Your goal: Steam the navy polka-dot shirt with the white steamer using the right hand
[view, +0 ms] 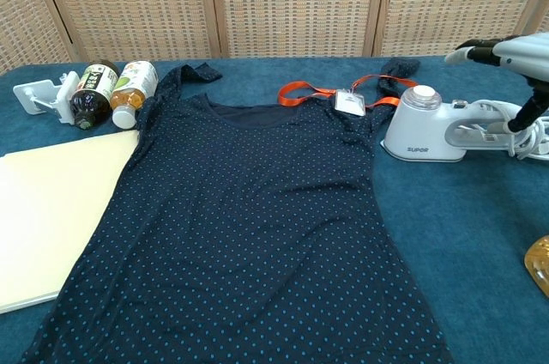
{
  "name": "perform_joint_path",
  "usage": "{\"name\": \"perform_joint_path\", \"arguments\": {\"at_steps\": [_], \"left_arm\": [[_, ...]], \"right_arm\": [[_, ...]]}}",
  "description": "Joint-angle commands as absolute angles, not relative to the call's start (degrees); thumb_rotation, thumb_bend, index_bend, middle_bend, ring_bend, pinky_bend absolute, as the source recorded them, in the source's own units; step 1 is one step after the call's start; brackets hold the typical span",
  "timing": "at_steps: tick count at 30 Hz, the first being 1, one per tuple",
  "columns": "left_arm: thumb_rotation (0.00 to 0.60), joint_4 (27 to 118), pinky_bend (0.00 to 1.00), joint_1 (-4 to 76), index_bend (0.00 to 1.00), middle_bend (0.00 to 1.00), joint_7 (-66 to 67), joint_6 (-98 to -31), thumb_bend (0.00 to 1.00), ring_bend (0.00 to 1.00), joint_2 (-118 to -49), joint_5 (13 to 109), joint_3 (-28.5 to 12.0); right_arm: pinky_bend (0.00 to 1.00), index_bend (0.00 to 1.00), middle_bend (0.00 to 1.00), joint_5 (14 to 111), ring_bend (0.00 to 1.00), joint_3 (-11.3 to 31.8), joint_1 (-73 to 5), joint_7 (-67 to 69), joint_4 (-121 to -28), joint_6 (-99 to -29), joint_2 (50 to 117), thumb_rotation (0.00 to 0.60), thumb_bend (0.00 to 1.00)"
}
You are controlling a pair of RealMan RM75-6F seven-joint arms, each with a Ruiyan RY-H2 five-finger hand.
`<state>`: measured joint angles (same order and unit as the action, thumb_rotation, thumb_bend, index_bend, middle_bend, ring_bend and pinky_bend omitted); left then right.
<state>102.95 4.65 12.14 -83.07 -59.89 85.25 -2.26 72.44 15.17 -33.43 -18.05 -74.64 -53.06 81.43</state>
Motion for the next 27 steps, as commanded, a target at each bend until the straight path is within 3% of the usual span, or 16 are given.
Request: {"name": "perform_joint_path", "arguments": {"at_steps": [1, 27], "left_arm": [[0.600, 103.1, 0.00, 5.1, 0.00, 0.00, 12.4, -82.4, 0.00, 0.00, -59.9, 84.2, -2.7], [0.600, 102.4, 0.00, 6.1, 0.00, 0.00, 11.2, -80.9, 0.00, 0.00, -59.7, 81.8, -3.1]], "right_arm": [[0.00, 0.00, 0.00, 70.1, 0.00, 15.3, -35.5, -20.6, -70.7, -51.2, 84.9, 0.600, 0.43], [0.00, 0.00, 0.00, 66.3, 0.00, 14.5, -41.0, -24.8, -49.7, -51.0, 98.2, 0.600, 0.54]]}}
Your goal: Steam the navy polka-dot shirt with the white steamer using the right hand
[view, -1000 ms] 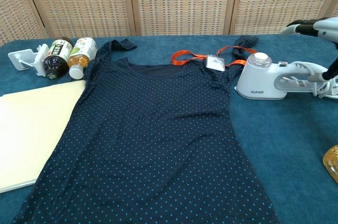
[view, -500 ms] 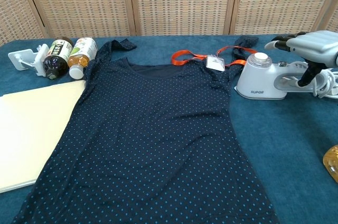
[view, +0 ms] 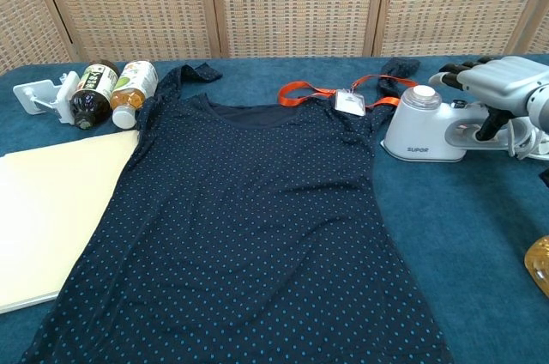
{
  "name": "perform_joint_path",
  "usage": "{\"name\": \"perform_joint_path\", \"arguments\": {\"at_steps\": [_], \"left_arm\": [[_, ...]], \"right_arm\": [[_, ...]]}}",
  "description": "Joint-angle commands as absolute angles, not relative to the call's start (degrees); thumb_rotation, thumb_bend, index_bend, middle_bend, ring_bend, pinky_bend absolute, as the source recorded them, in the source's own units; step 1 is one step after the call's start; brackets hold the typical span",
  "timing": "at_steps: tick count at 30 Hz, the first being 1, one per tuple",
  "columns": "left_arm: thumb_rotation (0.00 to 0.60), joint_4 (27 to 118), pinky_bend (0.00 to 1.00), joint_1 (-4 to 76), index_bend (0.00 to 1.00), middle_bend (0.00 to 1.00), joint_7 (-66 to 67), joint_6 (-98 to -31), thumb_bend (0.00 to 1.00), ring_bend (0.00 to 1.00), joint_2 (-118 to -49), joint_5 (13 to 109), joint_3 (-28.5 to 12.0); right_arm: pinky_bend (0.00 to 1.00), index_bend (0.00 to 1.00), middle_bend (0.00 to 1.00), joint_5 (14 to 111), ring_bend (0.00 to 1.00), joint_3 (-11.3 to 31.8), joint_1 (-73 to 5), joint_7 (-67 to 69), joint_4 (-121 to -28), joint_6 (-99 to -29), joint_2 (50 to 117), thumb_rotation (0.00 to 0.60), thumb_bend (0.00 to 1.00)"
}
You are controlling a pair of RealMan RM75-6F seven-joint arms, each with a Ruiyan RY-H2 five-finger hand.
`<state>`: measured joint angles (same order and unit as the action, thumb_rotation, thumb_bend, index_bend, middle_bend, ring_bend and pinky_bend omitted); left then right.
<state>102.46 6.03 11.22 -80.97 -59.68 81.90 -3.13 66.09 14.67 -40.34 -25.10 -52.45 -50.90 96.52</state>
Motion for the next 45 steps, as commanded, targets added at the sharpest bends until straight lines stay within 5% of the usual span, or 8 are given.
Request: {"name": "perform_joint_path", "arguments": {"at_steps": [1, 10, 15, 18, 23, 26, 36, 45], "left_arm": [[0.600, 102.4, 0.00, 6.1, 0.00, 0.00, 11.2, -80.8, 0.00, 0.00, -59.7, 81.6, -3.2], [0.600, 101.5, 0.00, 6.6, 0.00, 0.00, 10.6, -80.3, 0.00, 0.00, -60.1, 80.6, -3.5], [0.600, 100.6, 0.00, 6.7, 0.00, 0.00, 10.3, -80.4, 0.00, 0.00, -60.4, 80.5, -3.7], [0.600, 100.2, 0.00, 6.8, 0.00, 0.00, 10.2, -80.1, 0.00, 0.00, -60.7, 80.0, -3.7], [0.600, 100.0, 0.00, 6.9, 0.00, 0.00, 10.5, -80.0, 0.00, 0.00, -61.0, 79.6, -3.7], [0.600, 100.1, 0.00, 6.9, 0.00, 0.00, 10.7, -80.1, 0.00, 0.00, -61.1, 79.3, -3.8], [0.600, 100.3, 0.00, 7.3, 0.00, 0.00, 10.8, -79.5, 0.00, 0.00, -61.2, 79.6, -3.4], [0.600, 100.6, 0.00, 7.3, 0.00, 0.00, 9.3, -79.6, 0.00, 0.00, -60.6, 80.4, -3.1]], "right_arm": [[0.00, 0.00, 0.00, 66.6, 0.00, 14.4, -41.3, -24.7, -48.5, -51.2, 98.9, 0.600, 0.54], [0.00, 0.05, 0.01, 68.0, 0.00, 14.4, -43.4, -21.9, -37.7, -51.8, 104.3, 0.600, 0.55], [0.09, 0.26, 0.24, 68.5, 0.16, 14.5, -44.5, -18.9, -33.7, -50.8, 106.3, 0.600, 0.63], [0.27, 0.40, 0.38, 69.0, 0.33, 14.8, -45.3, -16.3, -31.4, -50.8, 107.5, 0.600, 0.76], [0.77, 0.74, 0.64, 70.0, 0.69, 14.6, -46.9, -13.9, -26.7, -50.2, 109.4, 0.600, 0.98], [0.93, 0.84, 0.70, 71.1, 0.78, 14.3, -47.2, -11.6, -24.8, -51.2, 109.8, 0.600, 1.00], [1.00, 0.88, 0.71, 77.6, 0.80, 11.6, -46.6, -0.4, -22.4, -61.9, 105.7, 0.600, 1.00], [1.00, 0.87, 0.71, 81.4, 0.80, 12.3, -48.6, 5.0, -31.4, -72.6, 101.2, 0.600, 1.00]]}}
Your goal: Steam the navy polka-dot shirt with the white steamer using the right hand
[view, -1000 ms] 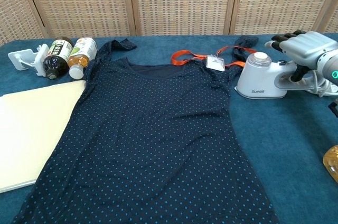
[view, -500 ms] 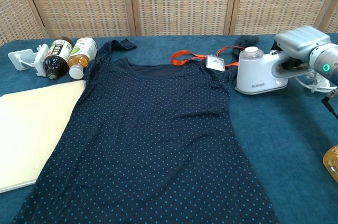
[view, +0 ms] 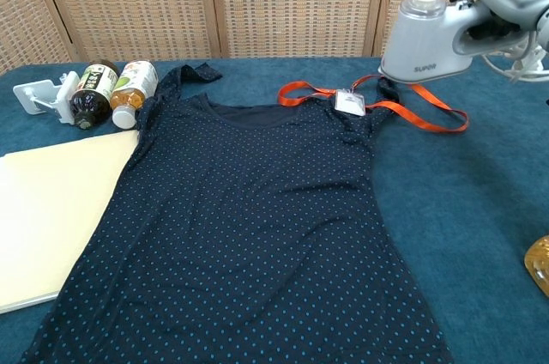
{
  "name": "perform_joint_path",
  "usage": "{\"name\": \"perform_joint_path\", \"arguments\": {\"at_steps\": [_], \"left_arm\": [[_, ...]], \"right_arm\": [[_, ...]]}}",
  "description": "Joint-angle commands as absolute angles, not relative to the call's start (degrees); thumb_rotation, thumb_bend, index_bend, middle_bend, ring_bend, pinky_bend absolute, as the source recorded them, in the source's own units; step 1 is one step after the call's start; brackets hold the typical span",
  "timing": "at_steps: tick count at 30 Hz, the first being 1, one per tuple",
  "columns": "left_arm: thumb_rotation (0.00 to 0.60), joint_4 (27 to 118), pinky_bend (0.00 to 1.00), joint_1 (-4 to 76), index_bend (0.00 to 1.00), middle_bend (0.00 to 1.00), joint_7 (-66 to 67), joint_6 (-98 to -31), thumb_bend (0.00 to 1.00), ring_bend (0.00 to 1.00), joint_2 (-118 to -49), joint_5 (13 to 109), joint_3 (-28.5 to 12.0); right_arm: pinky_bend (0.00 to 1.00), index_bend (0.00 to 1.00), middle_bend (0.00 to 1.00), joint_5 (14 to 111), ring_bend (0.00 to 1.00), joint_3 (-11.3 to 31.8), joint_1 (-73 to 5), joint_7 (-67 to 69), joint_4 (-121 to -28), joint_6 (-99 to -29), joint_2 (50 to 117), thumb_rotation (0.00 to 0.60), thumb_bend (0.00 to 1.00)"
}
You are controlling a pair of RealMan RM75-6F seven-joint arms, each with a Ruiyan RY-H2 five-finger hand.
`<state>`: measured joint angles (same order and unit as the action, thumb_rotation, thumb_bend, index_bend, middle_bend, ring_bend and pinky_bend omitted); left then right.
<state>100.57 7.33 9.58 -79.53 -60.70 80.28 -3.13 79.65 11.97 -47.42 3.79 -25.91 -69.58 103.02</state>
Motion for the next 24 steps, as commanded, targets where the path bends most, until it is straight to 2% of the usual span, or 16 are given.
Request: {"name": "perform_joint_path", "arguments": {"at_steps": [1, 5, 10, 16, 24], "left_arm": [[0.600, 100.6, 0.00, 7.4, 0.00, 0.00, 9.1, -79.5, 0.00, 0.00, -60.5, 80.4, -3.1], [0.600, 100.4, 0.00, 7.4, 0.00, 0.00, 8.2, -79.2, 0.00, 0.00, -60.2, 80.2, -3.0], [0.600, 100.3, 0.00, 7.6, 0.00, 0.00, 7.4, -78.4, 0.00, 0.00, -60.0, 79.6, -3.0], [0.600, 99.8, 0.00, 7.5, 0.00, 0.00, 5.3, -78.1, 0.00, 0.00, -59.4, 79.3, -3.0], [0.600, 99.4, 0.00, 7.9, 0.00, 0.00, 4.7, -77.3, 0.00, 0.00, -59.2, 78.8, -3.1]], "right_arm": [[1.00, 0.87, 0.71, 81.8, 0.80, 12.4, -49.0, 4.1, -33.7, -73.4, 101.1, 0.600, 1.00], [1.00, 0.87, 0.71, 82.5, 0.80, 12.2, -50.0, -1.9, -41.7, -73.9, 102.4, 0.600, 1.00], [1.00, 0.87, 0.71, 83.9, 0.80, 10.4, -51.6, -7.6, -47.1, -71.4, 105.9, 0.600, 1.00], [1.00, 0.85, 0.71, 85.2, 0.80, 8.2, -53.6, -13.8, -48.5, -66.8, 111.4, 0.600, 1.00], [1.00, 0.85, 0.71, 88.1, 0.80, 4.5, -53.8, -14.8, -48.1, -64.7, 116.5, 0.600, 1.00]]}}
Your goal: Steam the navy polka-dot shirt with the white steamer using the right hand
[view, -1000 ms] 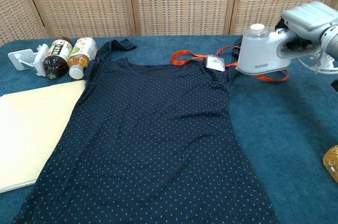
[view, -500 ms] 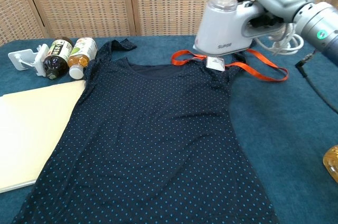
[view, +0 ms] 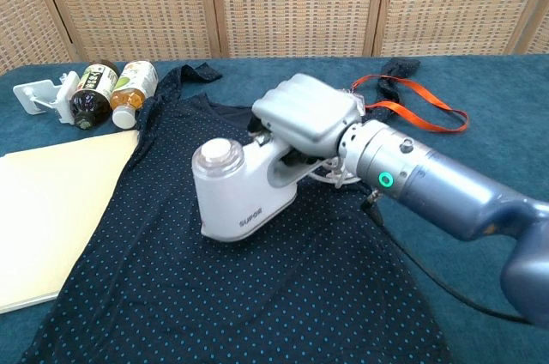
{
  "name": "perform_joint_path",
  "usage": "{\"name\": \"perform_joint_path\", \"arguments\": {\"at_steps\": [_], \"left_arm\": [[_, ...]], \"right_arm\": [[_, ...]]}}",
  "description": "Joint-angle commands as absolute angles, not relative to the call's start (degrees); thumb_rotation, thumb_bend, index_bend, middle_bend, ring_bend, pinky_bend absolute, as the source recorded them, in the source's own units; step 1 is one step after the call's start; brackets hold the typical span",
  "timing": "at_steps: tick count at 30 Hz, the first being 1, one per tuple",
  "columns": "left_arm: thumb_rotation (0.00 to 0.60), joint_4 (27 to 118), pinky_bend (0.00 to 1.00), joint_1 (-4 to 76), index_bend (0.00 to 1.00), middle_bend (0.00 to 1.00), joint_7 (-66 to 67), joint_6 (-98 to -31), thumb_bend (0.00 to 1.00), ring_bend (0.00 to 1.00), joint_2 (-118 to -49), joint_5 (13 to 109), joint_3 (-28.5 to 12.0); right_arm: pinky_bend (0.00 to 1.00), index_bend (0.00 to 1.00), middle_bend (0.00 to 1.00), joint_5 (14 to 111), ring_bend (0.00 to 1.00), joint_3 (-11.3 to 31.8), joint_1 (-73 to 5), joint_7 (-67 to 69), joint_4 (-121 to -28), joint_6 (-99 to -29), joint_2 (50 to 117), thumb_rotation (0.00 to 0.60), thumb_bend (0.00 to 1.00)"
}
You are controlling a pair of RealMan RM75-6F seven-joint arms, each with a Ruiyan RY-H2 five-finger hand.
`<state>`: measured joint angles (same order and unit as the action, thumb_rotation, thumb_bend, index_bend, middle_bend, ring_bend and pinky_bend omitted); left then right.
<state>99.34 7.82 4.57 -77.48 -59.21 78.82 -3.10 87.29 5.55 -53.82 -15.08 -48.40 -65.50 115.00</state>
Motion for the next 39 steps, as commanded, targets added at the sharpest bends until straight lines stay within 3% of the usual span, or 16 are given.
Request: {"name": "perform_joint_path", "arguments": {"at_steps": [1, 11, 23, 39], "left_arm": [[0.600, 99.3, 0.00, 7.9, 0.00, 0.00, 4.7, -77.2, 0.00, 0.00, -59.2, 78.8, -3.0], [0.600, 99.2, 0.00, 7.9, 0.00, 0.00, 4.6, -77.4, 0.00, 0.00, -59.3, 78.9, -2.8], [0.600, 99.6, 0.00, 8.4, 0.00, 0.00, 6.5, -76.9, 0.00, 0.00, -59.9, 79.2, -2.4], [0.600, 100.8, 0.00, 8.5, 0.00, 0.00, 8.6, -77.3, 0.00, 0.00, -60.5, 80.5, -1.7]], "right_arm": [[1.00, 0.85, 0.71, 88.6, 0.80, 4.1, -53.8, -14.3, -47.7, -64.7, 117.5, 0.600, 1.00], [1.00, 0.85, 0.70, 90.8, 0.80, 2.7, -52.3, -9.2, -41.7, -66.7, 120.8, 0.600, 1.00], [1.00, 0.85, 0.70, 95.8, 0.80, -3.1, -47.3, 3.5, -27.4, -72.5, 118.8, 0.600, 1.00], [1.00, 0.86, 0.70, 98.1, 0.80, -6.6, -40.7, 18.9, -16.4, -78.6, 115.7, 0.600, 1.00]]}}
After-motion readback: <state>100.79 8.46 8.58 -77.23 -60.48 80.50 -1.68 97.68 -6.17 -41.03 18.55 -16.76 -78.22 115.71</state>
